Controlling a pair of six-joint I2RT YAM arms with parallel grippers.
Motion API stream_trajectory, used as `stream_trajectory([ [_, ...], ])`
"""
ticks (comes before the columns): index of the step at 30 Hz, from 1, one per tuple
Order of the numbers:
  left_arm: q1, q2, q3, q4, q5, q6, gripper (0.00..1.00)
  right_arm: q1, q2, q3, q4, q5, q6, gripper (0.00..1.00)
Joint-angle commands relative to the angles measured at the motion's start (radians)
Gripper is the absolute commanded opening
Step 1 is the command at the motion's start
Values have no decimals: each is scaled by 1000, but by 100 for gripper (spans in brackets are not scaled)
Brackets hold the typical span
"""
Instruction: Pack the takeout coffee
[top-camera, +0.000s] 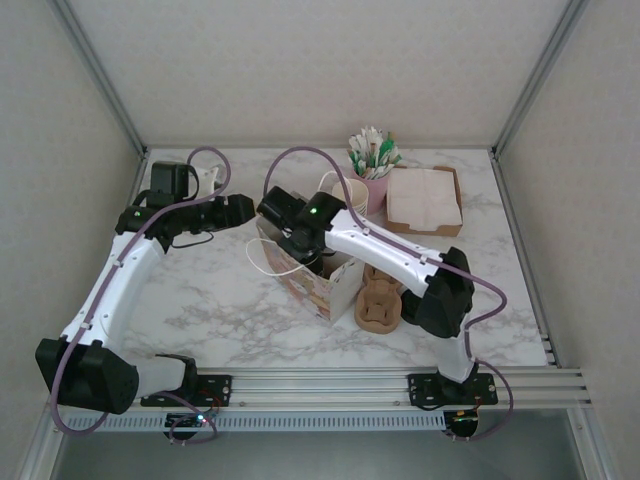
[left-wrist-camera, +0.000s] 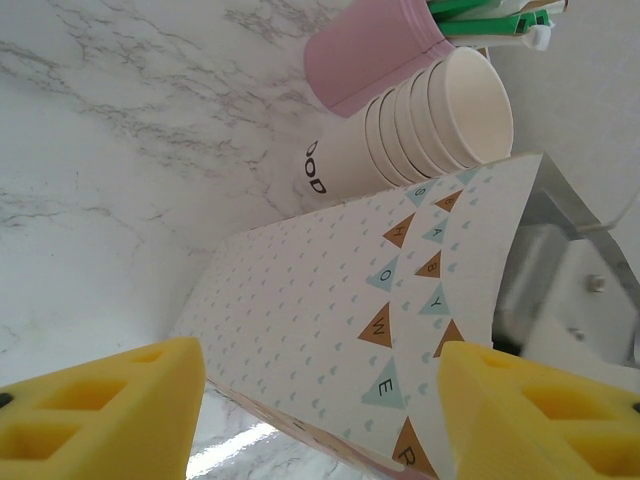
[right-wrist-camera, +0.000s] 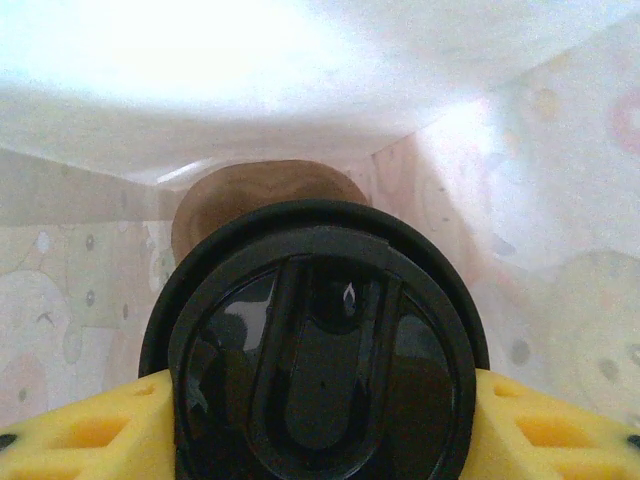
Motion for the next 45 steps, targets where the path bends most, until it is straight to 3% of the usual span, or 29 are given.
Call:
stream_trajectory([
  [1, -8, -7, -11, 7, 1, 19, 63, 3, -44, -41, 58, 40, -10, 56],
  [16, -15, -5, -11, 4, -7, 20, 63, -6, 28, -186, 57, -36, 27, 56],
  [26, -14, -4, -9, 2, -11, 19, 63, 2, -22, -154, 4, -16, 57, 56],
  [31, -15, -1, -9, 0, -14, 19, 63, 2, -89, -109, 50, -14, 56, 56],
  [37, -16, -2, -9, -2, -16, 20, 63, 2, -159, -191, 192, -1, 40, 55],
  [45, -17, -1, -9, 0, -16, 19, 63, -5, -110, -229, 229, -14, 34, 55],
])
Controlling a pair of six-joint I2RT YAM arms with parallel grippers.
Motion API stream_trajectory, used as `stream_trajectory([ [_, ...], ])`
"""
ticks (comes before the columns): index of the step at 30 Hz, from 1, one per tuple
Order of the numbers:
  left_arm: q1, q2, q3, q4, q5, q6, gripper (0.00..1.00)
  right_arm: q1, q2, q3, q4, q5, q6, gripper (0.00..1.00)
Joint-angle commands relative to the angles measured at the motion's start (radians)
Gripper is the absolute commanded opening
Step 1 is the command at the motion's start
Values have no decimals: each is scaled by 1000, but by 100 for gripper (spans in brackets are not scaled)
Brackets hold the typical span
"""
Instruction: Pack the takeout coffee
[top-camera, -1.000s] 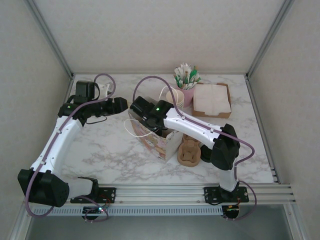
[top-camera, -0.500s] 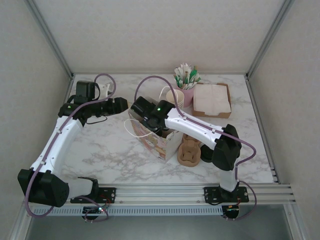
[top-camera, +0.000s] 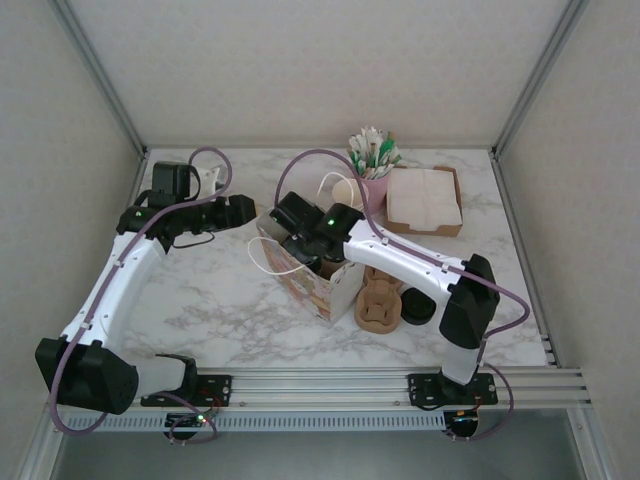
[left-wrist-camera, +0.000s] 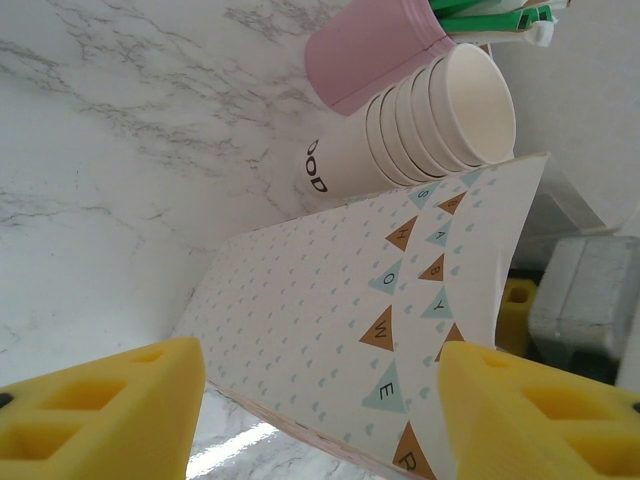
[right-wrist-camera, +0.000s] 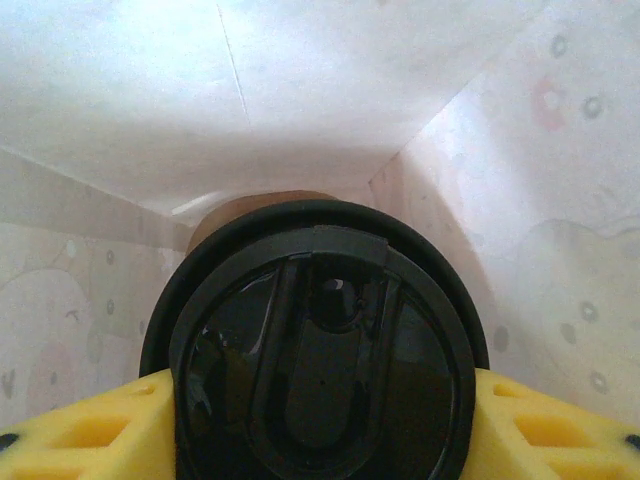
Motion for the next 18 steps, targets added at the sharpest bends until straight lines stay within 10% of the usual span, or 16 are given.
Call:
stream_trajectory([
  [1, -8, -1, -10, 0, -6, 19, 63, -6, 36, -14, 23, -12, 5, 55],
  [18, -9, 2, -9, -2, -14, 19, 63, 21, 110, -19, -153, 22, 68, 55],
])
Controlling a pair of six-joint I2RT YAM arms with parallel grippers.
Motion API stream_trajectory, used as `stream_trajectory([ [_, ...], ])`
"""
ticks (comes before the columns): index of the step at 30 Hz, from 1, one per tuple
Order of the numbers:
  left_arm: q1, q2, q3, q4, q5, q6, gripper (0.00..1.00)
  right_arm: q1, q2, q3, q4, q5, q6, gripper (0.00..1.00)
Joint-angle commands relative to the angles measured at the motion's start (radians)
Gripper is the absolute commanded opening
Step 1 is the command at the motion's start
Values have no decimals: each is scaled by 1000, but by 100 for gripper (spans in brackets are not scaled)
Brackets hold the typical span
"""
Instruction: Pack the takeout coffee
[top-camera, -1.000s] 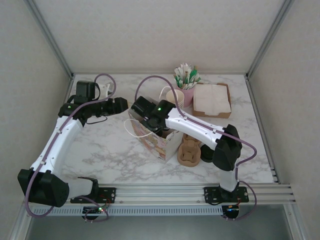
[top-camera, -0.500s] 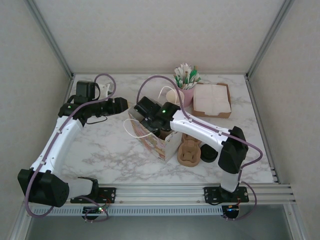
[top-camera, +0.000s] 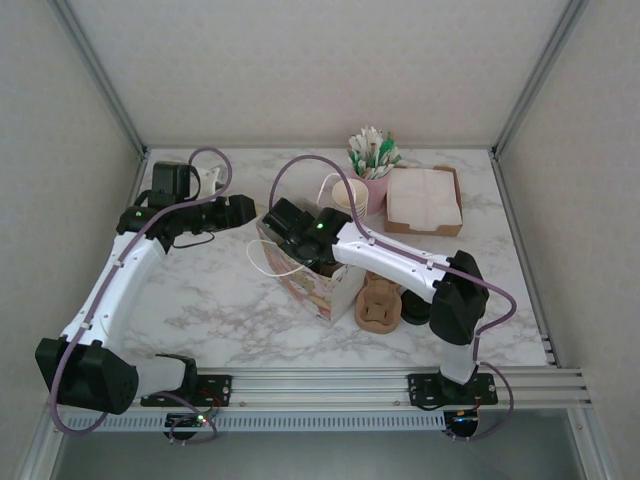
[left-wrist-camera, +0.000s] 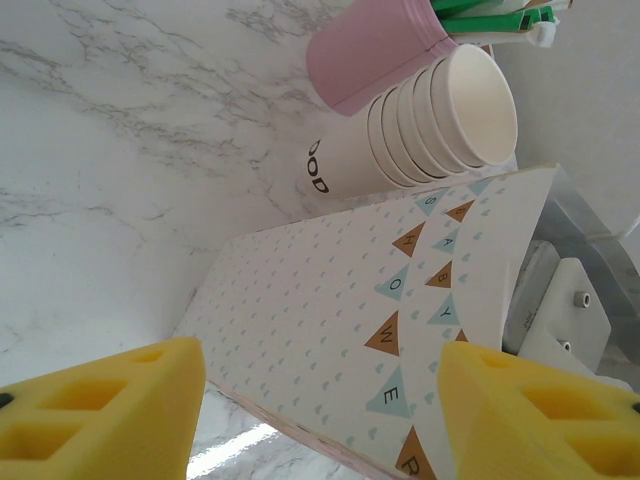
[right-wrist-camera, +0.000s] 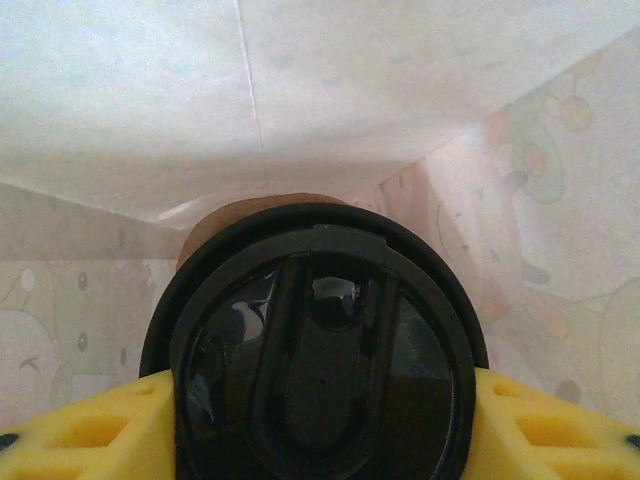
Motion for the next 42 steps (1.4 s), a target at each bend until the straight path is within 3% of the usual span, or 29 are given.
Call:
stream_trajectory([
  [1, -8, 3, -8, -1, -11, 19, 63, 6, 43, -18, -160, -15, 50, 55],
  [14, -9, 3, -8, -4, -11, 18, 63, 7, -68, 93, -100, -57, 40, 56],
  [22, -12, 5, -7, -6, -13, 20, 63, 8, -55, 33, -109, -125, 38, 55],
  [35, -12, 11, -6, -7, -16, 19, 62, 10, 53, -56, -158, -45, 54, 55],
  [42, -12, 13, -6, -8, -15, 19, 62, 9, -2, -5, -138, -53, 40, 55],
])
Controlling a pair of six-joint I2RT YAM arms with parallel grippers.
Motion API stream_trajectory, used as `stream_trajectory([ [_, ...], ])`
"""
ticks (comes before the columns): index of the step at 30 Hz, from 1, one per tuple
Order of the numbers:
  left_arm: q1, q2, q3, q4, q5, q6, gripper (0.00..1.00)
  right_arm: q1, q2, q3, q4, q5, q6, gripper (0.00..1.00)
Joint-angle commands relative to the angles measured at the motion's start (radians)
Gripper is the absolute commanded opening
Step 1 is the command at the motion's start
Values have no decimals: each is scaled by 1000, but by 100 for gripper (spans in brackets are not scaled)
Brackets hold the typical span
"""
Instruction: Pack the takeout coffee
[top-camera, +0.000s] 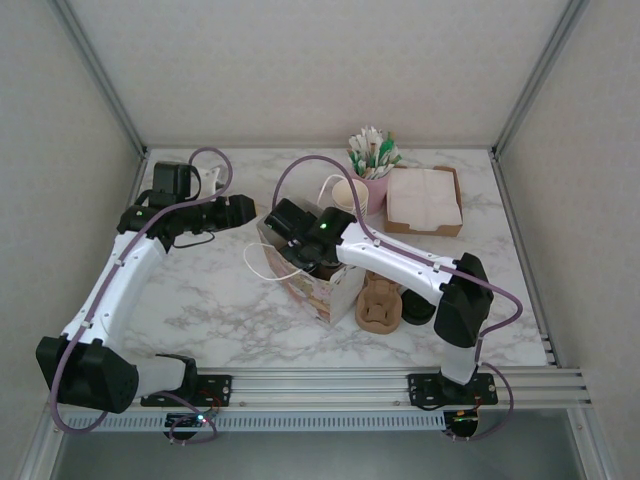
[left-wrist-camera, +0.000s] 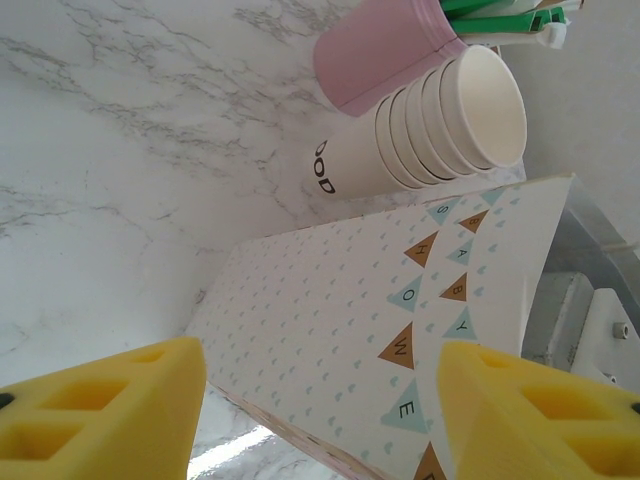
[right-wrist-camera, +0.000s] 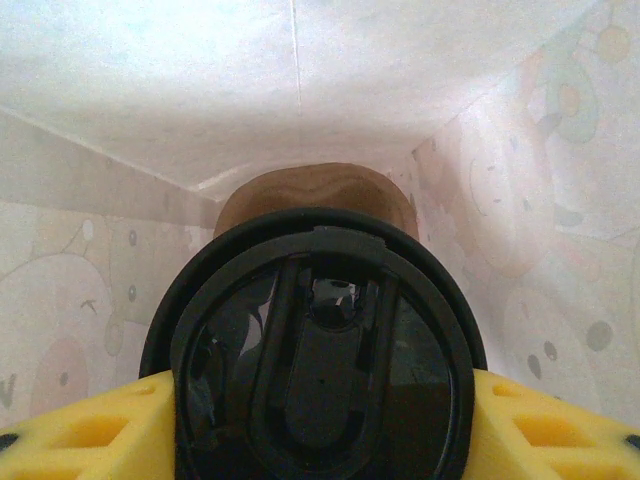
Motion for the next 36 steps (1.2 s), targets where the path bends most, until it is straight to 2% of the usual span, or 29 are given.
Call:
stream_trajectory([
  [1, -10, 6, -6, -9, -4, 19, 62, 2, 14, 2, -79, 15, -10, 55],
  [10, -13, 5, -5, -10, -9, 21, 63, 3, -25, 35, -15, 161, -36, 55],
  [24, -13, 8, -4, -13, -13, 21, 63, 9, 110, -18, -96, 132, 4, 55],
  [30, -13, 9, -4, -14, -15, 20, 63, 13, 122, -26, -106, 116, 17, 55],
  [36, -13, 9, -3, -15, -18, 20, 63, 15, 95, 53, -124, 119, 5, 55],
])
